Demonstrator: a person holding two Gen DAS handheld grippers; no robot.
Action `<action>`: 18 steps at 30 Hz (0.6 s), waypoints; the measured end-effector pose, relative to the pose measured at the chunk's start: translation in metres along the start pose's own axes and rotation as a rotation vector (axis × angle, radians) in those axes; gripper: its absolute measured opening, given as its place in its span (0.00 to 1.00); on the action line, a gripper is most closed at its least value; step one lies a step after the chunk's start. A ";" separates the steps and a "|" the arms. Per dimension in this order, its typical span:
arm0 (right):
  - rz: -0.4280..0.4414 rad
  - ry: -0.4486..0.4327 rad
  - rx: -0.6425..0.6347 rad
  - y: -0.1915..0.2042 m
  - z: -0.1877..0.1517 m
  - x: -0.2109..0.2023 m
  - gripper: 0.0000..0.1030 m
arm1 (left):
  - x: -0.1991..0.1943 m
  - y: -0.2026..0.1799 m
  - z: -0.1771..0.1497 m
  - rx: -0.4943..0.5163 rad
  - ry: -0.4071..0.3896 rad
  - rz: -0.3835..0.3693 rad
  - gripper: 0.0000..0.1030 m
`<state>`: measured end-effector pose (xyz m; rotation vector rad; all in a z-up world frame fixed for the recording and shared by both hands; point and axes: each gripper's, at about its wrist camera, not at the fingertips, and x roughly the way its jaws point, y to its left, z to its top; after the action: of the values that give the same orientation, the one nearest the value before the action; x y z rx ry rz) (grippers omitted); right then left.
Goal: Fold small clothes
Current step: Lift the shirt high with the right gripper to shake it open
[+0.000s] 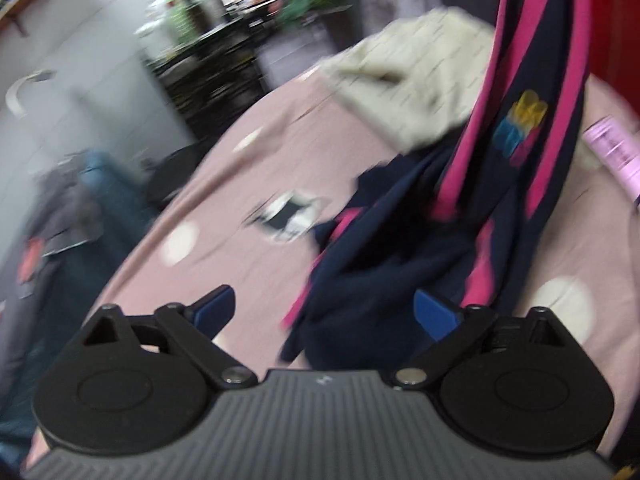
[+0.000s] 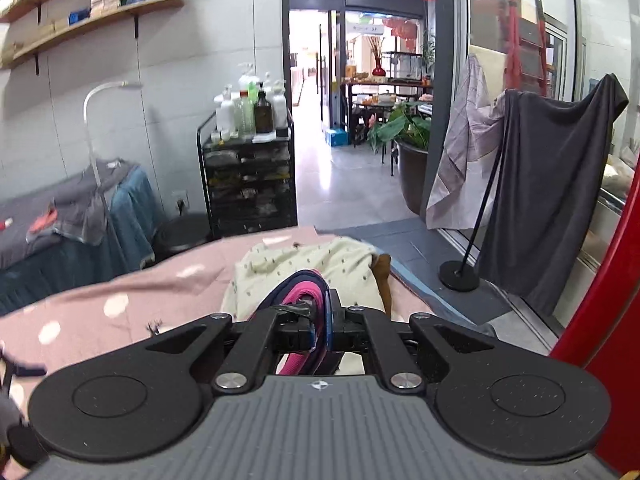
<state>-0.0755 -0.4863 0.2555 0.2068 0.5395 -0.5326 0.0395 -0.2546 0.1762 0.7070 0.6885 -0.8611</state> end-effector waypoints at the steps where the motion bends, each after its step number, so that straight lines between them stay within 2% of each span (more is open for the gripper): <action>1: 0.002 0.010 0.009 -0.002 -0.001 -0.001 0.06 | -0.002 0.003 0.006 -0.008 -0.014 -0.040 0.94; 4: -0.002 0.027 0.030 -0.008 -0.004 0.000 0.07 | -0.008 0.006 0.016 -0.054 -0.036 -0.131 0.93; 5: -0.006 0.032 0.030 -0.008 -0.005 0.001 0.07 | -0.006 0.005 0.017 -0.073 -0.030 -0.161 0.88; 6: -0.008 0.035 0.030 -0.009 -0.006 0.003 0.07 | -0.002 0.001 0.020 -0.088 -0.018 -0.183 0.76; 8: -0.009 0.043 0.029 -0.009 -0.010 0.005 0.07 | 0.006 -0.013 0.024 -0.100 0.026 -0.205 0.61; 11: -0.012 0.073 0.055 -0.013 -0.015 0.009 0.07 | 0.023 -0.037 0.024 -0.058 0.073 -0.279 0.60; 15: -0.020 0.098 0.072 -0.016 -0.017 0.013 0.07 | 0.036 -0.064 0.025 -0.015 0.075 -0.310 0.61; 16: -0.022 0.100 0.075 -0.016 -0.018 0.013 0.07 | 0.043 -0.068 0.025 -0.008 0.086 -0.296 0.61; 17: -0.020 0.102 0.077 -0.016 -0.018 0.013 0.07 | 0.051 -0.072 0.026 0.001 0.101 -0.267 0.54; 18: -0.017 0.106 0.078 -0.016 -0.018 0.013 0.07 | 0.059 -0.076 0.025 0.013 0.123 -0.234 0.29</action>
<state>-0.0820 -0.4992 0.2322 0.3065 0.6242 -0.5624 0.0092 -0.3342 0.1255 0.7038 0.8888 -1.0423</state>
